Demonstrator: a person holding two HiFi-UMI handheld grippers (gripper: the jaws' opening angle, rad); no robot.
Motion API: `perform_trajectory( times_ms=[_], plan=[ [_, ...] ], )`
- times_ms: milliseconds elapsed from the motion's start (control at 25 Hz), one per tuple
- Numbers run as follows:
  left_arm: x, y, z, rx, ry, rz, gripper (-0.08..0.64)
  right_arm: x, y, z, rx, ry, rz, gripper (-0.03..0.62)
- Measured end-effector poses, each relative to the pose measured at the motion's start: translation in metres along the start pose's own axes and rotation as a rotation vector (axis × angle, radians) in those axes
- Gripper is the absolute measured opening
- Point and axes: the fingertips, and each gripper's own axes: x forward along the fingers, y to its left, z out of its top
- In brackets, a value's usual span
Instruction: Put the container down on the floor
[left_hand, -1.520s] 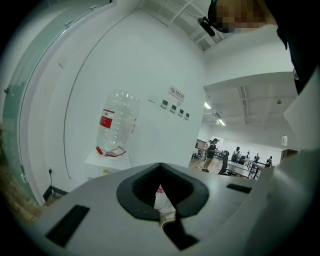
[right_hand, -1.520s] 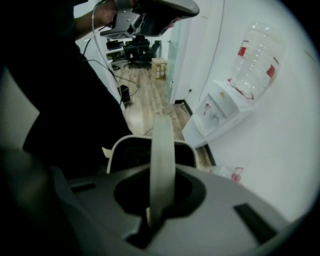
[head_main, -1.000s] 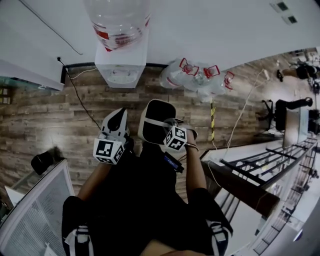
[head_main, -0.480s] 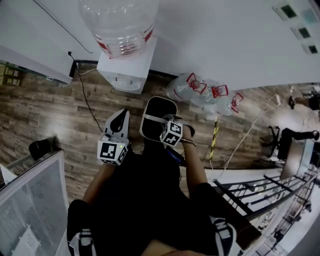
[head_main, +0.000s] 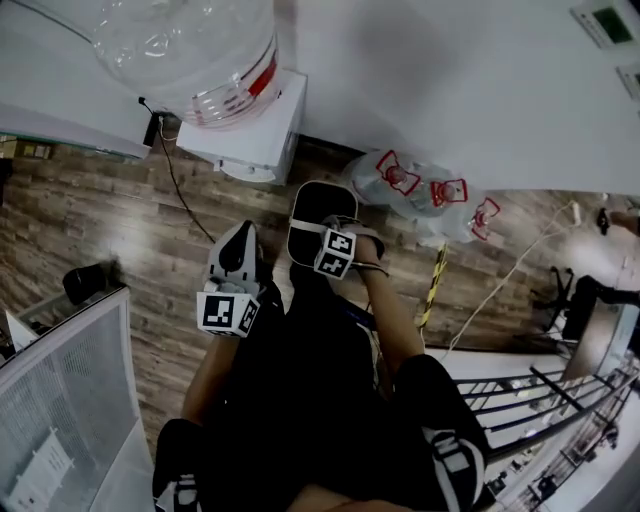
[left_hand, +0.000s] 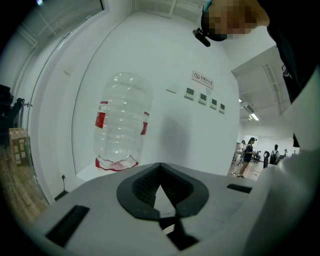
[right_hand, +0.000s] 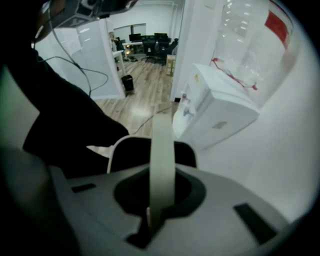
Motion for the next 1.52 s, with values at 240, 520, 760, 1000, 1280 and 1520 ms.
perform_trajectory(
  times_ms=[240,520,760,1000,1280,1520],
  plan=[
    [0.030,-0.001,-0.023,-0.029,0.033,0.006,0.031,0.056,-0.031,-0.026,0.001,0.011,0.005,0.034],
    [0.062,0.000,-0.052,-0.034,0.080,-0.042,0.031,0.122,-0.060,-0.044,0.027,0.033,0.010,0.034],
    [0.090,0.002,-0.062,-0.013,0.102,-0.097,0.031,0.185,-0.093,-0.041,0.018,0.031,-0.009,0.034],
    [0.104,0.002,-0.088,-0.033,0.114,-0.156,0.031,0.243,-0.113,-0.053,0.021,0.047,-0.009,0.034],
    [0.120,0.018,-0.122,-0.049,0.128,-0.163,0.031,0.312,-0.143,-0.046,0.028,0.051,-0.021,0.034],
    [0.129,0.032,-0.147,-0.064,0.153,-0.177,0.031,0.359,-0.170,-0.043,0.040,0.052,-0.040,0.034]
  ],
)
